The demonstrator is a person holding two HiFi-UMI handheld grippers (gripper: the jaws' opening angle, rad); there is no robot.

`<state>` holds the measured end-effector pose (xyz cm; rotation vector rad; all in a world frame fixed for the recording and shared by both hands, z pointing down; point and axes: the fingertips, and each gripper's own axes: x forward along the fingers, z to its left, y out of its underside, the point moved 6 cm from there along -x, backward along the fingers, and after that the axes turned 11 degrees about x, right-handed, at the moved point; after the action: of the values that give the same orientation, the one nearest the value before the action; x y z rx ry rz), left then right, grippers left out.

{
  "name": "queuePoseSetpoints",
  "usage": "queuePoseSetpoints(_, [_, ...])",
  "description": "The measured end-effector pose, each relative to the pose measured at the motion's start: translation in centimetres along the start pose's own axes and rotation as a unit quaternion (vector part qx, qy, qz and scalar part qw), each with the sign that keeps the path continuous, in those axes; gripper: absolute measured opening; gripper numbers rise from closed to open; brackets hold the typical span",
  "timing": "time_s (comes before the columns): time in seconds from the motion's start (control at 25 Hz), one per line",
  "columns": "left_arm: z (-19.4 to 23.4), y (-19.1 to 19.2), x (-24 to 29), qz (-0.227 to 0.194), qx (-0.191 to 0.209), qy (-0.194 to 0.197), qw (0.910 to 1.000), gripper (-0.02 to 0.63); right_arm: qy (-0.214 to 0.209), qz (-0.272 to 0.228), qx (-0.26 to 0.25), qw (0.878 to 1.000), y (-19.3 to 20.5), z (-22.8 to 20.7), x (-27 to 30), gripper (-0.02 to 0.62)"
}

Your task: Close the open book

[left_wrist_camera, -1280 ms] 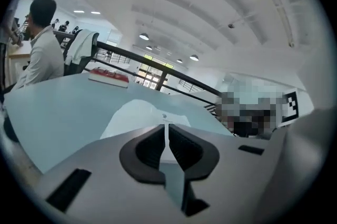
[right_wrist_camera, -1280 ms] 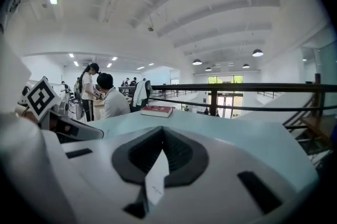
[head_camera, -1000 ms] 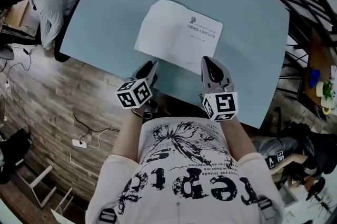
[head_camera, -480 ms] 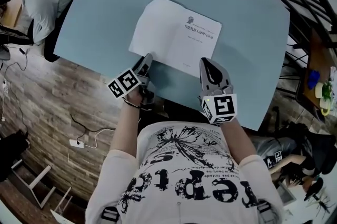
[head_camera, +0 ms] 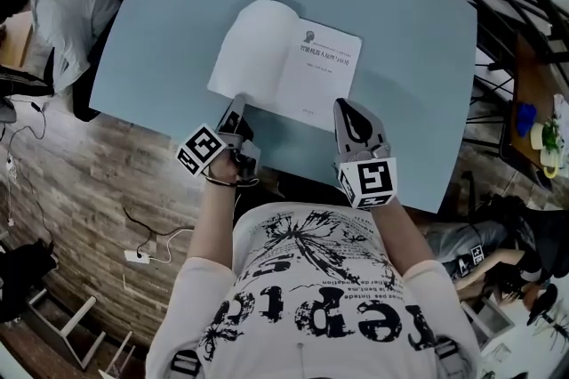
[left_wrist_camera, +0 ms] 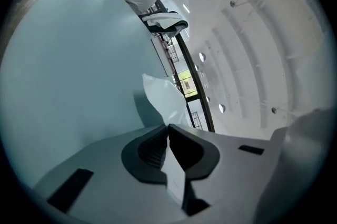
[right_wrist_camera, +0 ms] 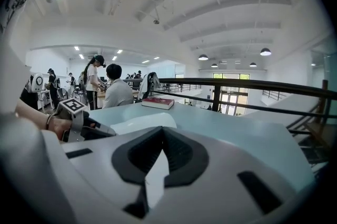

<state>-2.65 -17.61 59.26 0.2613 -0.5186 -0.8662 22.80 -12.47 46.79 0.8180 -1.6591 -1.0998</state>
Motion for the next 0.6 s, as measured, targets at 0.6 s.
queuePoseSetpoints(0.6, [-7.4, 2.6, 0.1, 0.081, 0.263, 0.064, 0.9593, 0.018, 0.041, -0.045, 0.016, 0.998, -1.2, -0.4, -3.9, 0.011])
